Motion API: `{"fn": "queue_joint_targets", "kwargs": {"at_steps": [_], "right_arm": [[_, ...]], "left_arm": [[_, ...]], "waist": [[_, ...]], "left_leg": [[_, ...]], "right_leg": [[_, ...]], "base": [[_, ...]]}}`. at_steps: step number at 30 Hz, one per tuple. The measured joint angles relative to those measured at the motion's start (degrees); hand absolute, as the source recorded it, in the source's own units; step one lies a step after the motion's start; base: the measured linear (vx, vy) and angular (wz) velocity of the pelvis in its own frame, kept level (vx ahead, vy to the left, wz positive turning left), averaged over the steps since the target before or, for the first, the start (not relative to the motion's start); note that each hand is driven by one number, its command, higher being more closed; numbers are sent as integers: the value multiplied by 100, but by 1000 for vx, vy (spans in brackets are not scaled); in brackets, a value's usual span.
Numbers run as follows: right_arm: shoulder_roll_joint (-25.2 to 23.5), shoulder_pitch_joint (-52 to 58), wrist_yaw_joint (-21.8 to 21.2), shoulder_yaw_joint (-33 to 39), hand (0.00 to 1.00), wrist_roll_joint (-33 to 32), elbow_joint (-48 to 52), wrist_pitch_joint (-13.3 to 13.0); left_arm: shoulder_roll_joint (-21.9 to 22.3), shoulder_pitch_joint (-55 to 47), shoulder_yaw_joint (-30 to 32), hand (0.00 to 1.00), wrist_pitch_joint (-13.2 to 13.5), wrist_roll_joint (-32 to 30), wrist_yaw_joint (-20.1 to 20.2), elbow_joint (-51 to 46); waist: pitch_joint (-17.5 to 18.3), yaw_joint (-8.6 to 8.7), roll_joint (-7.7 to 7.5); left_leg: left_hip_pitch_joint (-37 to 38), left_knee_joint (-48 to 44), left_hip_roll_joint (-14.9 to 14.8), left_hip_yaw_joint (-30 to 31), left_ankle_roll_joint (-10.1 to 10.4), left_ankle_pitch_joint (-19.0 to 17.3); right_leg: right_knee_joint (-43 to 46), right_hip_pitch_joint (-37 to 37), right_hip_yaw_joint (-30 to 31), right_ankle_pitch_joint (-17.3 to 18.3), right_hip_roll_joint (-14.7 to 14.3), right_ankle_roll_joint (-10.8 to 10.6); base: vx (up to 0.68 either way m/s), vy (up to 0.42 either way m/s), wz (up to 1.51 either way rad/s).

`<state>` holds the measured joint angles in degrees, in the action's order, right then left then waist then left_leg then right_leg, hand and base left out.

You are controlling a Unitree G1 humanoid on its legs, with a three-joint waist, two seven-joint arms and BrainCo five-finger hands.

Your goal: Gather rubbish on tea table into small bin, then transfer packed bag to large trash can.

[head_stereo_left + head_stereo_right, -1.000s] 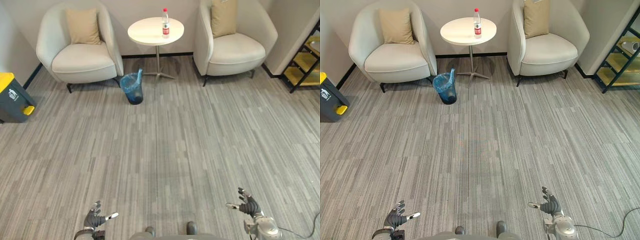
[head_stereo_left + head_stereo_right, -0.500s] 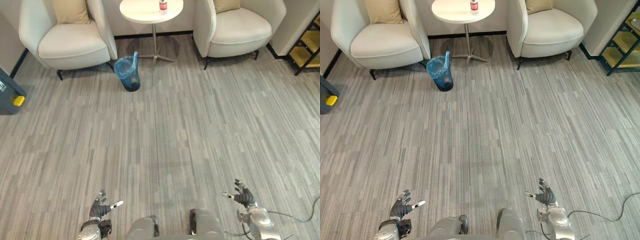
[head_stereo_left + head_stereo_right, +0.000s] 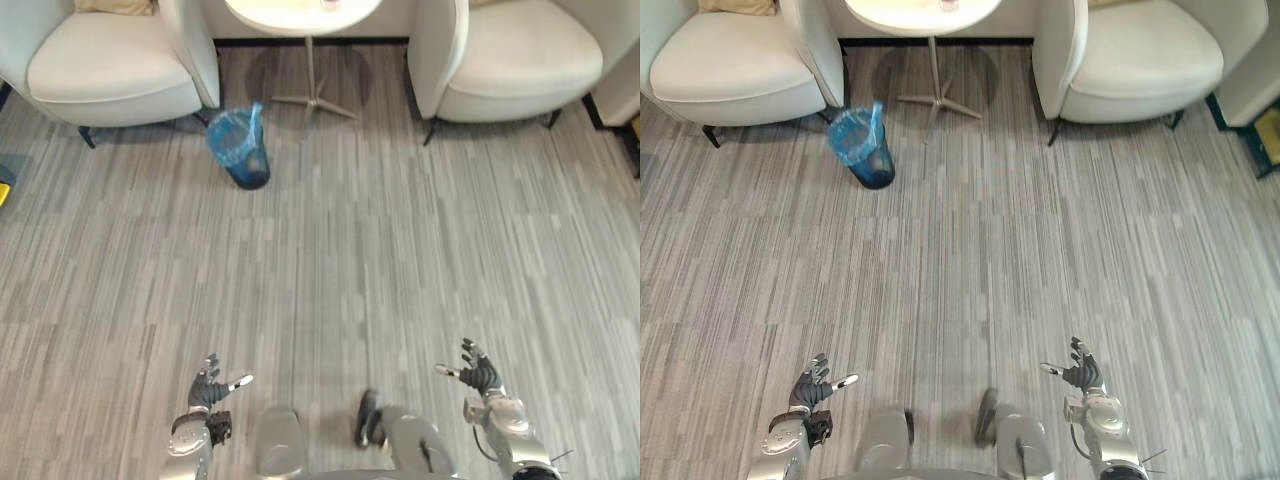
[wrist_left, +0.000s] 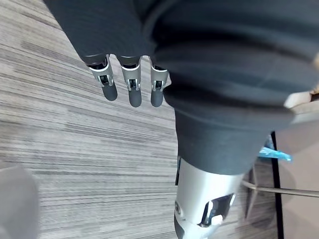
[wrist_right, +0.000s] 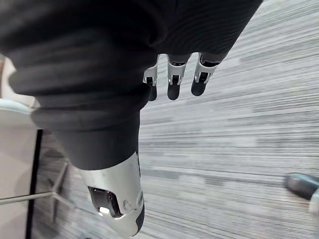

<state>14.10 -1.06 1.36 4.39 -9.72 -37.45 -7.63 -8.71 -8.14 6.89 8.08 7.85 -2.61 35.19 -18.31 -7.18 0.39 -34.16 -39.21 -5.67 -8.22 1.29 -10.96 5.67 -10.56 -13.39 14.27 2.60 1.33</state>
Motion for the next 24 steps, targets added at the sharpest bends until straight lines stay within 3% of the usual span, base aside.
{"fn": "queue_joint_targets", "kwargs": {"at_steps": [1,2,3,4,5,6,7,8,9,10,11,12,13,15,16,17,18,19,20,21,22,23,24], "right_arm": [[14,-30,-2,-42,0,1,-11,-2],[46,-5,-3,-113,0,10,-10,-2],[-44,-29,17,-122,0,11,-144,6],[-85,-44,15,-121,0,17,-261,25],[-86,-19,15,-94,0,18,-263,27],[-94,25,15,-85,0,29,-263,33],[-153,51,1,-79,0,48,-273,34],[-197,47,-12,-84,0,84,-276,33],[-268,72,-19,-100,0,90,-266,32],[-305,150,-27,-148,0,99,-210,32],[-310,221,-32,-175,0,124,-147,26],[-308,316,-37,-259,0,137,-74,14],[-314,360,-43,-276,0,137,-31,16],[-282,521,-44,-247,0,135,-11,22],[-252,556,-44,-236,0,134,-48,38],[-235,565,-42,-198,0,134,-94,70],[-231,550,-32,-170,0,134,-163,70],[-220,550,-28,-150,0,140,-221,86],[-185,510,-31,-102,0,144,-287,132],[-215,333,-30,-84,0,140,-280,157],[-221,213,-37,-101,0,139,-198,160],[-218,189,-30,-105,0,131,-116,149],[-258,133,-6,-99,0,127,-36,140]], "left_arm": [[27,-79,0,0,2,1,-2,-10],[55,-236,2,0,6,1,-6,-30],[13,-293,24,0,-4,2,-19,27],[15,-226,44,0,-2,2,-39,6],[38,-185,44,0,-1,2,-39,-11],[66,-186,39,0,6,2,-38,-45],[37,-193,38,0,-1,3,-51,-36],[10,-194,30,0,-15,3,-69,-29],[-15,-200,-9,0,-39,3,-123,-47],[-8,-207,-23,0,-37,7,-138,-97],[-4,-200,-36,0,-32,11,-141,-118],[-7,-190,-44,0,0,47,-137,-147],[-12,-176,-44,0,9,49,-136,-146],[-55,18,-41,0,0,48,-126,-46],[-51,87,-38,0,-2,48,-128,0],[-77,104,-21,0,3,47,-128,12],[-87,144,5,0,-6,47,-135,45],[-78,129,12,0,-6,41,-137,103],[-9,190,14,0,-25,42,-141,170],[-7,218,40,0,-23,41,-134,162],[62,236,103,0,-34,41,-142,167],[134,241,139,0,-36,48,-143,162],[200,252,134,0,-30,48,-131,152]], "waist": [[22,-88,45],[84,-196,144],[182,-288,97],[288,-290,-141],[310,-277,-237],[342,-253,-365],[336,-179,-435],[330,-133,-455],[324,-73,-451],[311,32,-391],[323,56,-337],[390,150,-222],[431,228,-205],[428,536,-199],[438,570,-221],[447,648,-236],[462,640,-270],[452,652,-219],[487,607,-22],[490,602,36],[445,620,70],[398,578,92],[357,521,133]], "left_leg": [[-11,1053,87,9,198,252],[88,1916,47,1,222,412],[40,1696,91,4,-142,1275],[-109,1233,238,-129,-484,1042],[-110,1035,344,-169,-545,795],[54,756,504,-204,-689,404],[423,600,622,-182,-761,20],[683,607,687,-154,-781,-145],[1334,781,787,-98,-818,-388],[2075,1160,828,-9,-845,-523],[2411,1386,828,51,-851,-557],[2970,1864,820,194,-857,-569],[3191,2058,818,321,-860,-573],[3824,2475,797,781,-857,-578],[3930,2481,775,893,-819,-596],[4140,2492,756,1079,-612,-710],[4377,2491,685,1246,-329,-878],[4523,2384,591,1404,-209,-959],[4491,2218,419,1480,-193,-964],[4196,1565,352,1513,117,-729],[3750,411,329,1421,246,-173],[3464,-315,218,1341,272,80],[2990,-1469,-52,988,186,-122]], "right_leg": [[-123,-263,143,104,35,-133],[-226,-478,310,202,-63,-222],[-187,-719,574,384,58,-194],[379,-529,646,403,338,-240],[842,-380,740,331,469,-360],[1934,-61,999,-28,658,-945],[3343,353,1361,-768,706,-1718],[4199,623,1450,-873,704,-1711],[5564,1127,1375,-834,775,-1562],[6226,1540,1050,-582,832,-1029],[6300,1775,848,-427,828,-731],[6073,2307,497,-223,773,-468],[5805,2548,353,-153,718,-394],[3867,3283,288,-82,368,-456],[3073,3366,398,-181,273,-479],[1549,3373,622,-730,105,-500],[849,3344,749,-1707,-38,-490],[837,3235,797,-2301,-98,-195],[951,3174,669,-2206,-207,-118],[1142,3147,512,-1876,-251,-2],[1097,2837,403,-1636,-276,80],[986,2568,379,-1573,-296,103],[766,2059,388,-1511,-405,180]], "base": [[783,171,-89],[798,205,-91],[791,259,-53],[786,259,-13],[959,312,27],[845,259,28],[835,244,24],[790,211,17],[712,170,16],[692,162,15],[666,141,26],[534,92,35],[687,67,74],[730,-34,111],[892,-142,118],[872,-196,105],[894,-227,112],[596,-185,67],[592,-174,55],[700,-201,42],[678,-196,49],[646,-175,37],[687,-130,19]]}}
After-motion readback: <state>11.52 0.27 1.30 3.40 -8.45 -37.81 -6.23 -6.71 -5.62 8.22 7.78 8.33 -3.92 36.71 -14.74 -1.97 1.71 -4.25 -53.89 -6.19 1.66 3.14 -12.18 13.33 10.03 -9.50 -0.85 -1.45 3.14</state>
